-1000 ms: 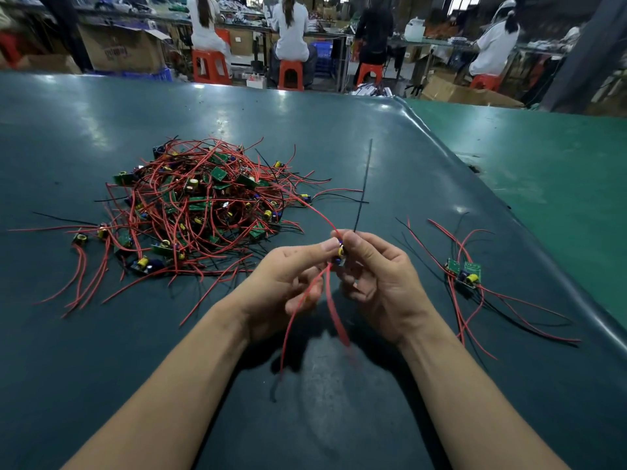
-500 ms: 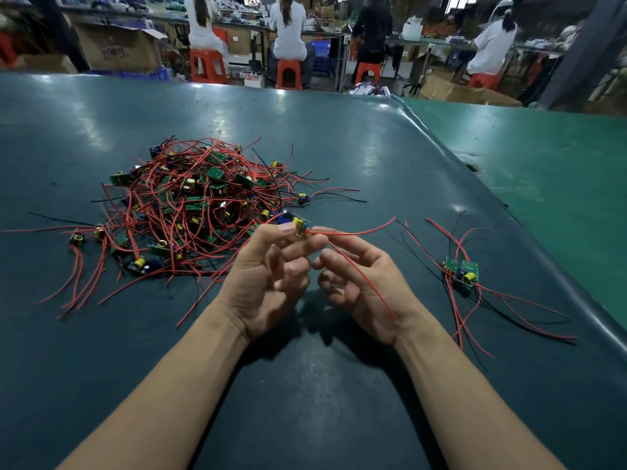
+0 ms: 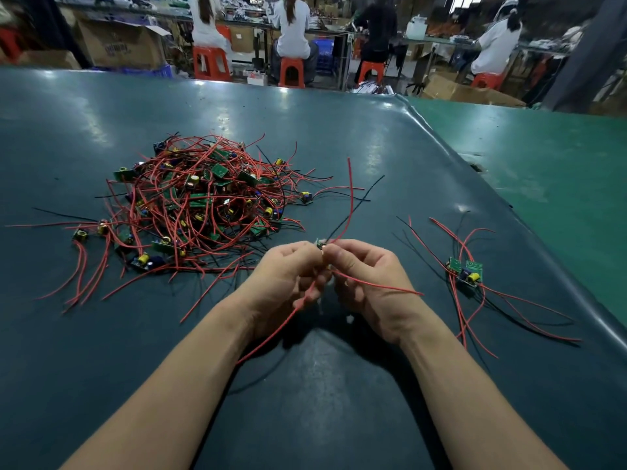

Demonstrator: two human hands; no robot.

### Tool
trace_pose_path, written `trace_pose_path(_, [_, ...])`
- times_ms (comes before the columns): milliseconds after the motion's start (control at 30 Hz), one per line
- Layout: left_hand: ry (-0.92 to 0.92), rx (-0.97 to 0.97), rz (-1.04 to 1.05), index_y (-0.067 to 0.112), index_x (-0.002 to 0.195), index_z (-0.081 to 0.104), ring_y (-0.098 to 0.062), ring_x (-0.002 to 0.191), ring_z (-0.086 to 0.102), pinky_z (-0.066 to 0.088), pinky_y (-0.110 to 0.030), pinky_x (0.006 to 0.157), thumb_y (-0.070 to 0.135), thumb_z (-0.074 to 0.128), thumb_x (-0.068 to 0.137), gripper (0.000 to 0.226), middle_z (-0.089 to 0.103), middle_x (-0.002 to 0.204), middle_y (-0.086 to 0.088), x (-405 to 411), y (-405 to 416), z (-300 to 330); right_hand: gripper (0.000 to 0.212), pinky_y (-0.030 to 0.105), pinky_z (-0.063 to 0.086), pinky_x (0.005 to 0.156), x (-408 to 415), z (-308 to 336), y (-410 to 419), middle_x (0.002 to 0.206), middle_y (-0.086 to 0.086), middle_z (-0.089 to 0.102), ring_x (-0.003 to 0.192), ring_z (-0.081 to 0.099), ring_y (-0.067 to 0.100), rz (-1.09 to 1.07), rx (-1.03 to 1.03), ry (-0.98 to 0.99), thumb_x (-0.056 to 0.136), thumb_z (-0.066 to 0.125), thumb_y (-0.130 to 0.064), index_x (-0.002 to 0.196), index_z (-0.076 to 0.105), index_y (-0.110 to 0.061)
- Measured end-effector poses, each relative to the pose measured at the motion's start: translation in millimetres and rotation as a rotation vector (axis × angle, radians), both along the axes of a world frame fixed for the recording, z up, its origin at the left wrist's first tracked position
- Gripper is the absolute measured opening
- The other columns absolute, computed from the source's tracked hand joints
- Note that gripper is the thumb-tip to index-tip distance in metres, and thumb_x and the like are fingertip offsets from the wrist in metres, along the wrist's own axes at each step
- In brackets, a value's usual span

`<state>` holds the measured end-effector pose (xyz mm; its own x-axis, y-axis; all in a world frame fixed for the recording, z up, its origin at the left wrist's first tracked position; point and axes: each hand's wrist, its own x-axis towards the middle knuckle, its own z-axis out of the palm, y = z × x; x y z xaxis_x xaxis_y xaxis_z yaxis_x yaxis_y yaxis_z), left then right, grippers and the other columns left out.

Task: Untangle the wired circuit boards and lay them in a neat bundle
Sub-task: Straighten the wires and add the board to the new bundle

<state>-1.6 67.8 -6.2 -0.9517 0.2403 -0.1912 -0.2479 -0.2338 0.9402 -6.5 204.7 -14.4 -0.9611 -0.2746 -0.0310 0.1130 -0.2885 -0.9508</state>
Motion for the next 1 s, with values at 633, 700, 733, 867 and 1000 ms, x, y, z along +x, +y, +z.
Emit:
trace_pose_path(633, [-0.030, 0.113, -0.284, 0.022, 0.082, 0.075, -0.015, 0.042, 0.056, 0.041, -0.019, 0.038, 0.037, 0.062, 0.080, 0.020, 0.070, 0.072, -0.013, -2, -4, -2, 0.015, 0.030, 0.017, 0.050, -5, -1, 6, 0.059, 0.005, 0.048, 0.041, 0.033, 0.011, -0.112, -0.095, -0.050, 0.068, 0.077, -0.024, 0.061, 0.064, -0.019])
trace_pose_path(700, [-0.019, 0.085, -0.246, 0.017, 0.088, 0.069, -0.016, 0.042, 0.056, 0.041, -0.019, 0.037, 0.038, 0.060, 0.077, 0.025, 0.070, 0.070, -0.013, -3, -1, -3, 0.011, 0.022, 0.024, 0.042, -5, -1, 5, 0.063, 0.004, 0.056, 0.042, 0.037, 0.011, -0.129, -0.093, -0.045, 0.067, 0.077, -0.026, 0.071, 0.073, -0.017])
trace_pose_path(733, [-0.009, 0.089, -0.225, 0.016, 0.085, 0.065, -0.016, 0.042, 0.056, 0.041, -0.019, 0.037, 0.035, 0.060, 0.075, 0.022, 0.069, 0.070, -0.014, -4, 0, -4, 0.013, 0.019, 0.025, 0.039, -5, -1, 5, 0.063, 0.002, 0.058, 0.043, 0.037, 0.011, -0.147, -0.083, -0.043, 0.069, 0.075, -0.026, 0.076, 0.075, -0.016])
trace_pose_path(867, [0.060, 0.087, -0.197, 0.013, 0.075, 0.053, -0.018, 0.042, 0.054, 0.041, -0.019, 0.037, 0.021, 0.060, 0.071, 0.011, 0.068, 0.070, -0.018, -4, -1, -7, 0.010, 0.017, 0.028, 0.037, -7, -3, 5, 0.057, -0.004, 0.054, 0.039, 0.035, 0.009, -0.240, -0.049, 0.019, 0.088, 0.065, -0.006, 0.088, 0.072, -0.013])
trace_pose_path(1000, [0.074, 0.080, -0.199, 0.010, 0.075, 0.050, -0.017, 0.041, 0.053, 0.042, -0.020, 0.038, 0.003, 0.049, 0.082, 0.010, 0.066, 0.066, -0.018, -6, 0, -10, 0.020, 0.019, 0.035, 0.038, -6, -4, 1, 0.070, -0.002, 0.065, 0.040, 0.041, 0.011, -0.317, 0.062, 0.205, 0.092, 0.057, 0.004, 0.100, 0.063, -0.014])
